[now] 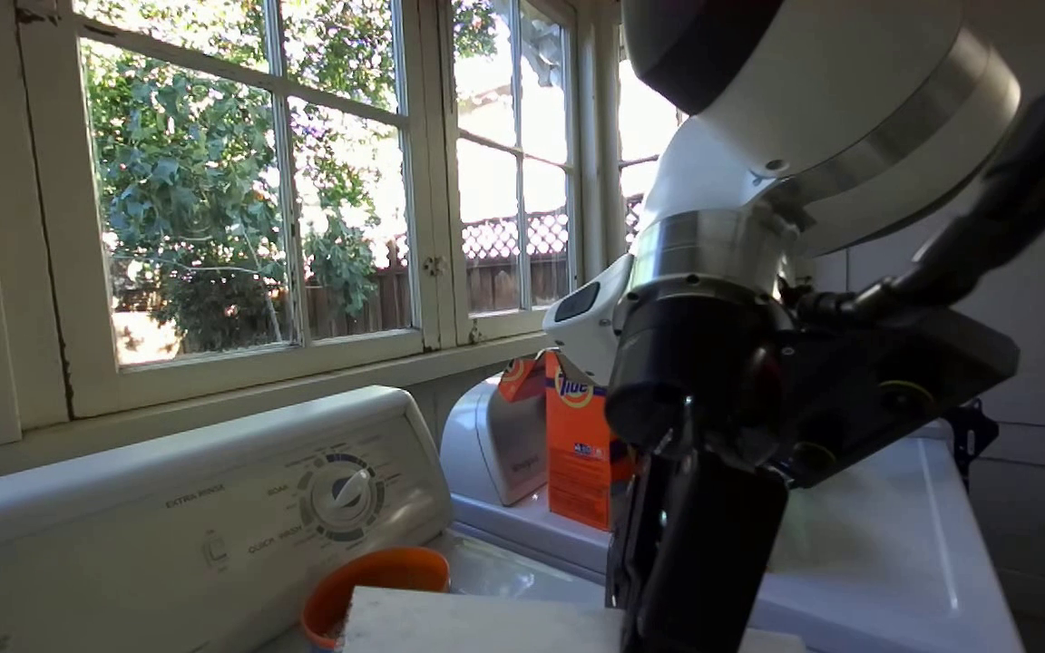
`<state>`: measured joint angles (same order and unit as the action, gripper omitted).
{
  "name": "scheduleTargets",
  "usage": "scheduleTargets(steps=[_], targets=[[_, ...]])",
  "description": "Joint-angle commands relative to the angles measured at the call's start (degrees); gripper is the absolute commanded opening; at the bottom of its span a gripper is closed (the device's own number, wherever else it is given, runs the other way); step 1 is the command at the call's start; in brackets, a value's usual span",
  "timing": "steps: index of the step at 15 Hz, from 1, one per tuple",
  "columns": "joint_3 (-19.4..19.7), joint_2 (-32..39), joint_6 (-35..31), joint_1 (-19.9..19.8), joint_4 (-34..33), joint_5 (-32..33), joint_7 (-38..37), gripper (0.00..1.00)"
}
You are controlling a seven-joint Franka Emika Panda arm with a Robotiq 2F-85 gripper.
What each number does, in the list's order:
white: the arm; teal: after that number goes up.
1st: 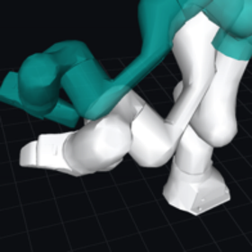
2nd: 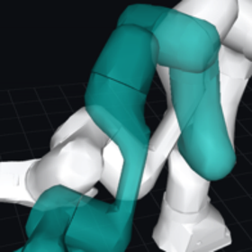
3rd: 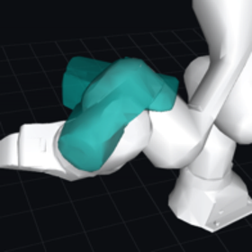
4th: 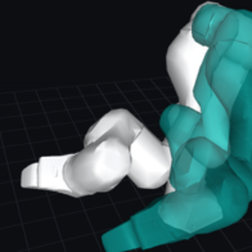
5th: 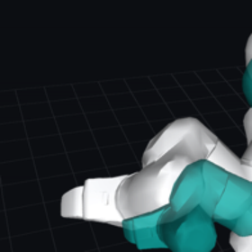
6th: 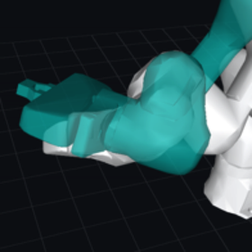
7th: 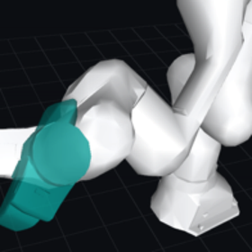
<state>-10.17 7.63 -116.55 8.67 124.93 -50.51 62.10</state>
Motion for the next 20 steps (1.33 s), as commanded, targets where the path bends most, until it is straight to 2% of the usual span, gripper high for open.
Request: scheduleTargets(steps=[1, 5, 11, 12, 15, 20], targets=[[-2.09, 3.76, -0.37, 1.61, -3.22, -1.48, 1.51, 0.00], [-4.42, 7.69, -0.24, 2.49, -5.72, -6.38, 4.29, 0.00], [-4.10, 12.05, 1.53, 1.20, -5.14, -15.07, 9.11, 0.00], [-3.69, 10.50, 0.24, 2.28, -4.97, -12.46, 6.56, 0.01], [-3.51, 11.93, 0.28, 1.96, -4.98, -13.69, 8.11, 0.00], [-3.64, 16.45, 6.61, 0.80, -7.24, -16.89, 6.90, 0.00]])
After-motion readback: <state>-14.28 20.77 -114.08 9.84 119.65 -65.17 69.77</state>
